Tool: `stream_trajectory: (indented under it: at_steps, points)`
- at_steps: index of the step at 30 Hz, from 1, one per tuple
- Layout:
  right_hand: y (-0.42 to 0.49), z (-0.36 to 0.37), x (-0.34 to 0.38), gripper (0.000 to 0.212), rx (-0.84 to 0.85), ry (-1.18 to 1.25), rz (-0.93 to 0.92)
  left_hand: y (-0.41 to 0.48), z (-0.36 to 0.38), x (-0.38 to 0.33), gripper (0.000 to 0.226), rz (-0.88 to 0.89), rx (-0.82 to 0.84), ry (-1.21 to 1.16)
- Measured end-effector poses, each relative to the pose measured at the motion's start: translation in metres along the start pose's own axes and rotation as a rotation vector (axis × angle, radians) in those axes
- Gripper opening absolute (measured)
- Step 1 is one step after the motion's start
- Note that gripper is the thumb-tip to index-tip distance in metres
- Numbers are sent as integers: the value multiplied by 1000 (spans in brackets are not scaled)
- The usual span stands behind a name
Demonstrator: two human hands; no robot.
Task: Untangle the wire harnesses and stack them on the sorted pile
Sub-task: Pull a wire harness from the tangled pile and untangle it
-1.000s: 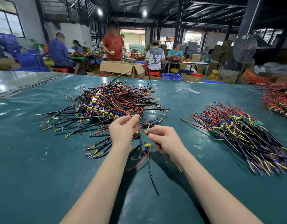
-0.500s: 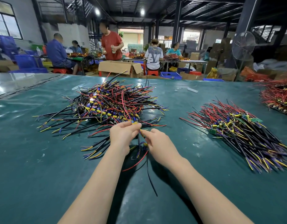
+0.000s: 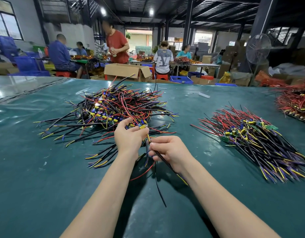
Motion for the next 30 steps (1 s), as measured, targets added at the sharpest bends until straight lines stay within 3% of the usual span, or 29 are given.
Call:
stream_trajectory:
  at_steps: [2,7,10,12,18,22,25,30]
  points:
    - [-1,7,-1,15,8,17,-45,1,-3,-4,54,-71,36,-70]
    - [0,0,1,18,42,-268,-79,1,-5,-6,33,-197,159,-124]
    - [5,-10,6,19,-103,-82,-48,-3,1,-3,16,-185,302,15]
    - [6,-12,8,19,-109,21,-47,-5,5,2,15,-190,364,87]
    - [7,-19,9,14,-223,207,24,-9,10,10,30,-149,250,230]
    - [9,-24,8,19,-297,150,-39,-16,10,9,4,-274,442,258]
    - [10,-29,8,18,-309,142,-58,-14,12,10,16,-223,452,306]
    - [10,-30,3,21,-305,325,-9,-13,12,11,22,-180,463,332]
Point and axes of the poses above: each hand's wrist, its own y-axis towards the middle knuckle, its own z-axis out of the palm, x = y × z, the point moved 1 cm from there along y, towards the middle knuckle, and after that the axes turned 12 degrees about -z, right-handed, at the moved point
